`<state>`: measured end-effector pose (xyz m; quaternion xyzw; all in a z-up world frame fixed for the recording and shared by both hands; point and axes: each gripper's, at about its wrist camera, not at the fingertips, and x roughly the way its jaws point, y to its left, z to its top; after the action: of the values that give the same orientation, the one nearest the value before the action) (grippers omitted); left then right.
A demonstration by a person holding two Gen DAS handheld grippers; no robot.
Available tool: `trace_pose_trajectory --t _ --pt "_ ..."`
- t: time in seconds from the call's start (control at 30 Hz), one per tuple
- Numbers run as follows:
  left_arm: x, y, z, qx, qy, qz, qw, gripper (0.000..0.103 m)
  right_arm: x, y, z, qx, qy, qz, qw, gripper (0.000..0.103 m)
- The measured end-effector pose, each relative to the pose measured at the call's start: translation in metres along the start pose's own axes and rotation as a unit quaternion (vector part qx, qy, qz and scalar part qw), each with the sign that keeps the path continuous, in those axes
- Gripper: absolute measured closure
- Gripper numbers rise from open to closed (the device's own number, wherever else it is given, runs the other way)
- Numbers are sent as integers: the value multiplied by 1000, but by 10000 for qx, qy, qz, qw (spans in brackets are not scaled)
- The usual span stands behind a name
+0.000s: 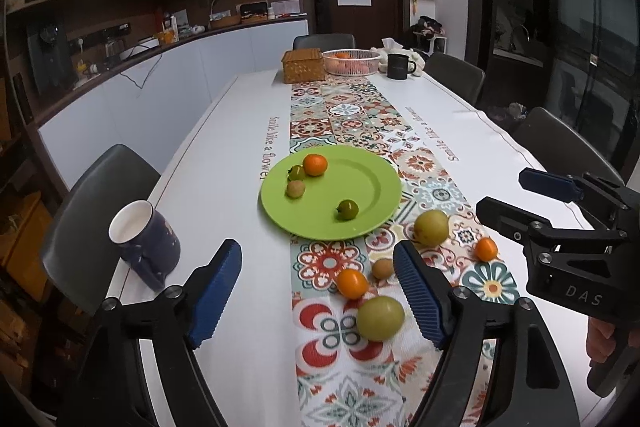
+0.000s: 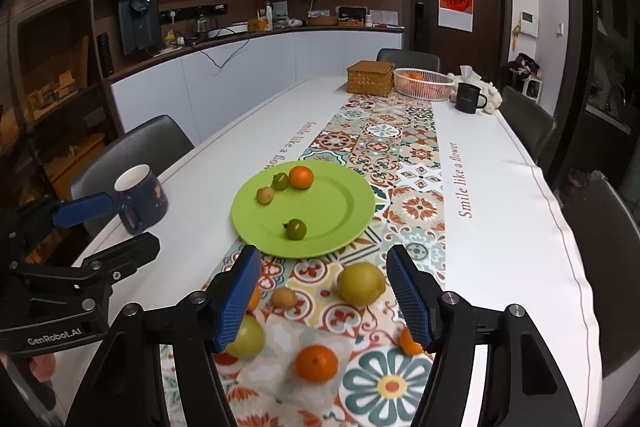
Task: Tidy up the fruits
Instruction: 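Move both tools back toward the remaining fruits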
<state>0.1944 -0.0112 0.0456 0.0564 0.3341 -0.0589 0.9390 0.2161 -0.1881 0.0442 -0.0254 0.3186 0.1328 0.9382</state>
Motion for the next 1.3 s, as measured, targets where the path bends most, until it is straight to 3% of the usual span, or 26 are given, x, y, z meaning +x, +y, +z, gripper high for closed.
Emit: trace_pose_trajectory --t 0.6,1.3 --pt "-3 -31 -46 484 56 -228 9986 16 -18 5 -56 -233 227 77 9994 33" --pt "65 -45 -75 1026 504 -568 9918 16 47 1 -96 -564 1099 231 9921 33"
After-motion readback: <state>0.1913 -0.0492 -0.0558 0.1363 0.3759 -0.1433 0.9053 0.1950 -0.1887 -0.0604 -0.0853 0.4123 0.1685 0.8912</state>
